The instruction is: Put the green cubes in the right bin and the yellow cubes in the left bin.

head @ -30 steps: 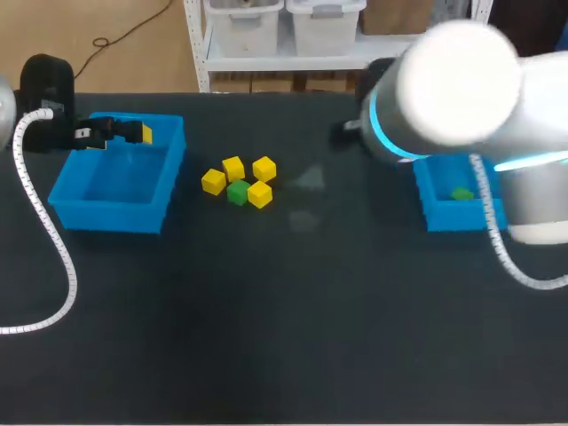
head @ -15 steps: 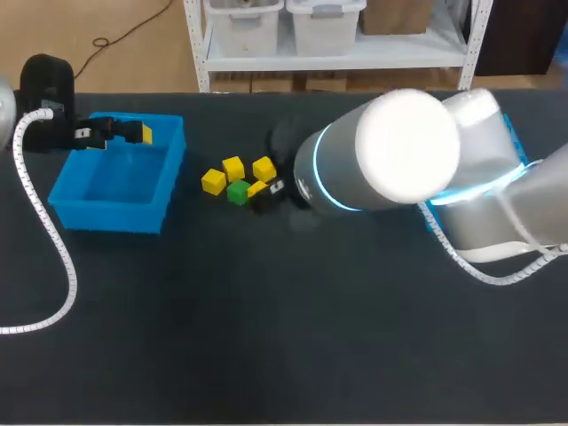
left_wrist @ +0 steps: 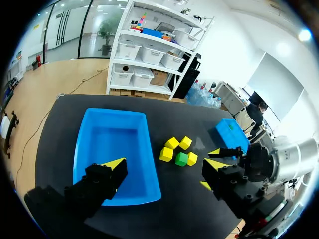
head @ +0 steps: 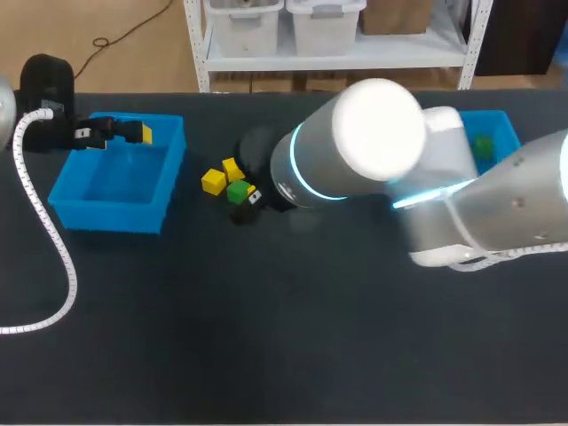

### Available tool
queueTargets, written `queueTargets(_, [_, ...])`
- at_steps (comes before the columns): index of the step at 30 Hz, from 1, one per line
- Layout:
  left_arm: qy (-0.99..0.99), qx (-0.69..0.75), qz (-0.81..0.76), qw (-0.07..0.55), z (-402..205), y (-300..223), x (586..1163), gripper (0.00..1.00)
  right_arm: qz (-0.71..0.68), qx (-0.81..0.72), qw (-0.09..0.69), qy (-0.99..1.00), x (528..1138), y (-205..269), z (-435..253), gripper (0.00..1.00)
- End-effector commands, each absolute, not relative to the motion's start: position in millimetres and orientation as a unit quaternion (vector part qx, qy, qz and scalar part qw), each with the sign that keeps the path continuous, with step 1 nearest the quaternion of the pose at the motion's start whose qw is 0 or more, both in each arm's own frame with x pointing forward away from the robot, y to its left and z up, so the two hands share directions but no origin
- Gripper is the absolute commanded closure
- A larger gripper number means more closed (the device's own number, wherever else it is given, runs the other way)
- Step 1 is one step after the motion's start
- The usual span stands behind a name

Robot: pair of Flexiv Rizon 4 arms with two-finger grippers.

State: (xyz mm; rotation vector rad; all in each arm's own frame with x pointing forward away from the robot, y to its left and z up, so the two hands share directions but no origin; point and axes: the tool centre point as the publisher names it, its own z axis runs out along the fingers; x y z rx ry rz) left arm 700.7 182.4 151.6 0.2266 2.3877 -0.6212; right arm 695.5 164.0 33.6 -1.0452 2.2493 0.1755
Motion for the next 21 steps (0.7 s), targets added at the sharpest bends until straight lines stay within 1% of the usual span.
queueTargets(1, [0.909,0.088,-0.241,0.329,150,184,700,0.00,0.058,-0.400,0.308,0.861,708,182,25,0.00])
queueTargets(21, [0.909,0.088,-0.241,0.329,150,184,700,0.00,0.033,-0.430,0.308,0.848,711,194,11,0.00])
